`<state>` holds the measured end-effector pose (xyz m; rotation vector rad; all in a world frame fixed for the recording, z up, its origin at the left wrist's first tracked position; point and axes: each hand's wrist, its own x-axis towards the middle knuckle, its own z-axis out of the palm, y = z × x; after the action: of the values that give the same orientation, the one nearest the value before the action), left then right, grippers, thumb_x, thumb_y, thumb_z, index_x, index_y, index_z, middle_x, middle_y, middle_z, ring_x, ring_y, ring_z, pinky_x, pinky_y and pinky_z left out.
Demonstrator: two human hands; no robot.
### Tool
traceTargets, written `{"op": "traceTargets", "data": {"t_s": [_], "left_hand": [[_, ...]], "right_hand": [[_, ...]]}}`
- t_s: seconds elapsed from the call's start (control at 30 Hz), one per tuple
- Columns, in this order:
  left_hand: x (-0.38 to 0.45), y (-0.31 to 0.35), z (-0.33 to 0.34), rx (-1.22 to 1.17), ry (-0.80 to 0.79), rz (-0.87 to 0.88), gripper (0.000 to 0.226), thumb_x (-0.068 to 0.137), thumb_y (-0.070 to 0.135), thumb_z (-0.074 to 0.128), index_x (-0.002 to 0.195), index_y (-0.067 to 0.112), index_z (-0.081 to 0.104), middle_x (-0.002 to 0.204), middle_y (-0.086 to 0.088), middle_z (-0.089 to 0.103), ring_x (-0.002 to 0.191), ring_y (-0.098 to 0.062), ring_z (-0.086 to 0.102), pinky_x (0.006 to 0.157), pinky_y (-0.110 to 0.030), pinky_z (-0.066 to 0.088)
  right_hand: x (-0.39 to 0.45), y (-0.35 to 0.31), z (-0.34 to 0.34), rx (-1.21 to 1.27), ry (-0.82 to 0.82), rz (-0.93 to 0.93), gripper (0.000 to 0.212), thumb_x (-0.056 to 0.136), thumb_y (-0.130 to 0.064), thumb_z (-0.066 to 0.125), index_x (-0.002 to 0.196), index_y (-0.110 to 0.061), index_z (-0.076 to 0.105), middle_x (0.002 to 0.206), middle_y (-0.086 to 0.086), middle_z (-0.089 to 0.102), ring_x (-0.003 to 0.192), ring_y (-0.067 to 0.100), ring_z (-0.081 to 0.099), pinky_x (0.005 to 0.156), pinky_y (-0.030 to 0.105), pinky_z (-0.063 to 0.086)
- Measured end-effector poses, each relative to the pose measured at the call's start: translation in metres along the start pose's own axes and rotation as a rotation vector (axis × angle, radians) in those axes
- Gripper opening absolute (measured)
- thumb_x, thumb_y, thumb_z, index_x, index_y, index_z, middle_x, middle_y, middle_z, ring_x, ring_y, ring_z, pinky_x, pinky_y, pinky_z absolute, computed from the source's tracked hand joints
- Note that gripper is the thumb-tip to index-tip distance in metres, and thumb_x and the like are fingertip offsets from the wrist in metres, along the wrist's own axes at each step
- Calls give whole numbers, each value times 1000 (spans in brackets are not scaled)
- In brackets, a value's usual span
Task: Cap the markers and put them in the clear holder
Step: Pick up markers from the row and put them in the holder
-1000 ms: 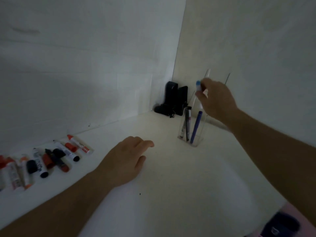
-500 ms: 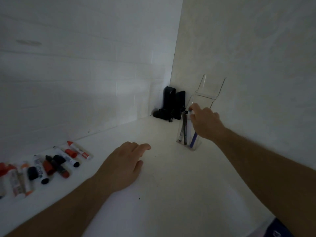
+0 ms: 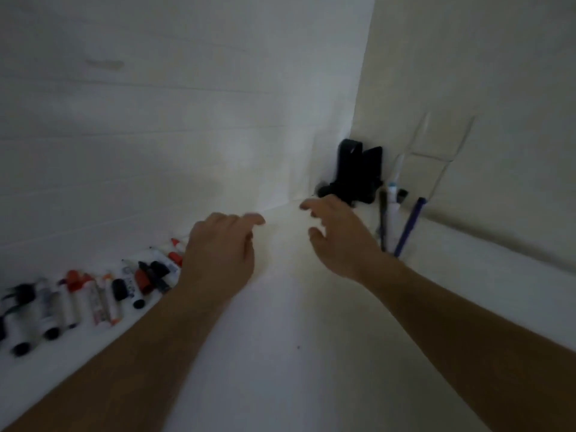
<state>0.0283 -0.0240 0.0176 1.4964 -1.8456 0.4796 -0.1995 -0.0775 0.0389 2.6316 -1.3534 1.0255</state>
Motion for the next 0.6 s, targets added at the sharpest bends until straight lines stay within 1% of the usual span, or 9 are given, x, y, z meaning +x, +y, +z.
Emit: {"op": "traceTargets", "data": {"t_s": [0.07, 0.13, 0.2, 0.23, 0.3, 0.37, 0.4, 0.5, 0.6], "left_hand": [[7, -26, -21, 59, 48, -190, 45, 81, 7, 56, 117, 32, 63, 96, 5, 72, 96, -29, 59, 84, -43, 47], [10, -52, -40, 130, 74, -348, 50, 78, 2, 52, 116, 33, 63, 102, 4, 71, 101, -31, 55, 87, -42, 43], [9, -70, -51, 185, 47, -451, 54, 77, 0, 48, 117, 33, 62, 108, 2, 69, 107, -31, 52, 90, -42, 39], [7, -77, -53, 197, 7, -485, 53, 78, 0, 47, 117, 33, 62, 111, 2, 68, 110, -31, 50, 91, -43, 37], [4, -85, -52, 198, -98, -541, 50, 81, 4, 47, 117, 35, 62, 118, 2, 67, 115, -31, 46, 95, -43, 35], [1, -87, -50, 186, -184, -588, 47, 81, 8, 47, 116, 36, 62, 120, 2, 67, 119, -30, 44, 96, -44, 33], [1, -87, -50, 182, -216, -606, 46, 81, 10, 47, 115, 36, 62, 120, 1, 66, 120, -30, 43, 97, -44, 32], [1, -84, -48, 203, -342, -641, 38, 81, 24, 50, 115, 37, 62, 118, -1, 65, 121, -29, 41, 96, -44, 30], [0, -81, -44, 233, -485, -620, 36, 78, 41, 51, 113, 40, 58, 111, 3, 63, 116, -28, 40, 90, -45, 27]], "right_hand": [[4, -27, 33, 126, -136, -13, 44, 95, -16, 57, 137, -27, 53, 129, -3, 54, 105, 9, 51, 98, 27, 44], [11, -52, 61, 204, -238, -57, 43, 97, -19, 57, 140, -26, 53, 134, -2, 54, 106, 8, 53, 94, 20, 40], [19, -74, 82, 268, -324, -84, 41, 99, -21, 55, 140, -27, 54, 138, -2, 53, 113, 14, 55, 97, 22, 40], [24, -83, 90, 278, -363, -109, 39, 100, -23, 54, 138, -29, 55, 137, -1, 53, 114, 16, 55, 98, 25, 41], [32, -97, 104, 263, -410, -179, 32, 99, -34, 53, 131, -35, 59, 121, 2, 58, 106, 21, 56, 93, 32, 46], [39, -105, 115, 186, -434, -235, 27, 97, -45, 52, 122, -39, 62, 103, 4, 56, 96, 28, 57, 82, 34, 47], [41, -107, 118, 119, -427, -248, 28, 97, -46, 52, 119, -36, 65, 100, 6, 56, 93, 30, 58, 79, 34, 46], [47, -102, 114, -69, -364, -169, 34, 100, -41, 48, 120, -20, 66, 108, 12, 57, 100, 31, 58, 75, 33, 39], [45, -81, 105, -164, -339, -54, 35, 102, -47, 41, 113, -19, 59, 112, 13, 60, 102, 34, 59, 71, 34, 37]]}}
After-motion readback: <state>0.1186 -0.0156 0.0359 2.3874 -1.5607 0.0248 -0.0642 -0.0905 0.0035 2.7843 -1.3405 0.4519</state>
